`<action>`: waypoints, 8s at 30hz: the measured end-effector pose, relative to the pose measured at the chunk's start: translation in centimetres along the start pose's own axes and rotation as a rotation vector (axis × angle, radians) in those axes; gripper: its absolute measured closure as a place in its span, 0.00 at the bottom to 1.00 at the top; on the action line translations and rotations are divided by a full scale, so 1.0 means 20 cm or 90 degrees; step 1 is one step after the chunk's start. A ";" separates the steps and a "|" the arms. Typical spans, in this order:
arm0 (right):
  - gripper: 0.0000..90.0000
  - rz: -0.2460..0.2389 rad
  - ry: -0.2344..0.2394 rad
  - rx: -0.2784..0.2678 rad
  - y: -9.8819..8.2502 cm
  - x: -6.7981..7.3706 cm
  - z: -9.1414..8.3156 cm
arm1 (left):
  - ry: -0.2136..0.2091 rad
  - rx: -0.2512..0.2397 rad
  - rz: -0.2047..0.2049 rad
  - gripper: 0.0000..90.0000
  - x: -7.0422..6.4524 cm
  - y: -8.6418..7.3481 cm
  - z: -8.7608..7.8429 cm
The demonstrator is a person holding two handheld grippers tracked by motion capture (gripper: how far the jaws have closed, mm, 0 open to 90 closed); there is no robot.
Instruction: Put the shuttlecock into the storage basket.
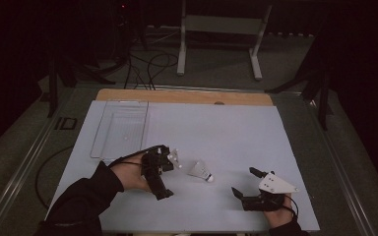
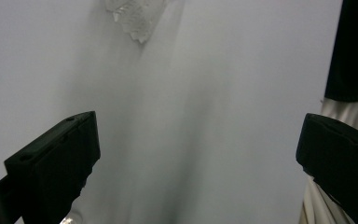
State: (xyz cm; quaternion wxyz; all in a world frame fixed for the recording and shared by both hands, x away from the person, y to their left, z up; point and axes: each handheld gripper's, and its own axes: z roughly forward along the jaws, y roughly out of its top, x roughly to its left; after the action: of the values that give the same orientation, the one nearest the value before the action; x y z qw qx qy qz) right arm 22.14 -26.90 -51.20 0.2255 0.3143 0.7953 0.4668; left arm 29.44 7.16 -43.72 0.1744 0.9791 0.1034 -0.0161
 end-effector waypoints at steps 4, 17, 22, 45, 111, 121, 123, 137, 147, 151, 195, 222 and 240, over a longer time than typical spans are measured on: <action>0.10 -0.002 0.000 -0.001 0.00 0.00 0.00 | -0.006 0.000 0.003 0.00 0.01 0.04 0.03; 0.10 -0.001 -0.003 0.001 0.00 0.00 0.00 | -0.033 0.001 0.013 0.00 0.05 0.12 0.14; 0.10 -0.001 -0.002 0.002 0.00 0.00 0.00 | -0.038 0.002 0.013 0.00 0.06 0.15 0.19; 0.10 0.003 0.005 0.007 -0.01 0.00 0.01 | -0.023 0.004 0.044 0.26 0.11 0.26 0.33; 0.10 -0.003 0.006 0.014 0.00 0.00 0.01 | -0.040 -0.028 0.123 1.00 0.01 0.32 0.09; 0.10 -0.004 0.006 0.014 0.00 0.00 0.01 | -0.047 -0.049 0.116 1.00 0.02 0.31 -0.01; 0.10 -0.004 0.005 0.014 0.00 0.00 0.01 | -0.043 -0.049 0.118 1.00 0.02 0.30 -0.03; 0.10 -0.003 0.006 0.015 -0.01 0.00 0.01 | -0.028 -0.058 0.111 1.00 0.05 0.28 -0.14; 0.10 -0.004 0.006 0.017 0.00 0.01 0.01 | -0.006 -0.064 0.097 1.00 0.07 0.23 -0.23; 0.10 -0.004 0.005 0.019 -0.01 0.01 0.01 | -0.002 -0.065 0.090 1.00 0.09 0.21 -0.25; 0.10 -0.006 0.005 0.019 0.00 0.02 0.02 | 0.068 -0.042 -0.019 1.00 0.22 -0.29 -0.52; 0.10 -0.004 0.005 0.025 0.00 0.02 0.03 | 0.066 -0.027 -0.093 1.00 0.38 -0.56 -0.48; 0.10 -0.003 0.008 0.026 0.00 0.02 0.03 | 0.068 -0.007 -0.120 1.00 0.47 -0.58 -0.31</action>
State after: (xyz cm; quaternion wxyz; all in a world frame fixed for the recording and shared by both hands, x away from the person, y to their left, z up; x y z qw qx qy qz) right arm 22.23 -26.37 -51.54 0.2149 0.3140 0.8068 0.4521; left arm 36.20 21.91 -42.42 0.1719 0.9635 0.2040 0.0201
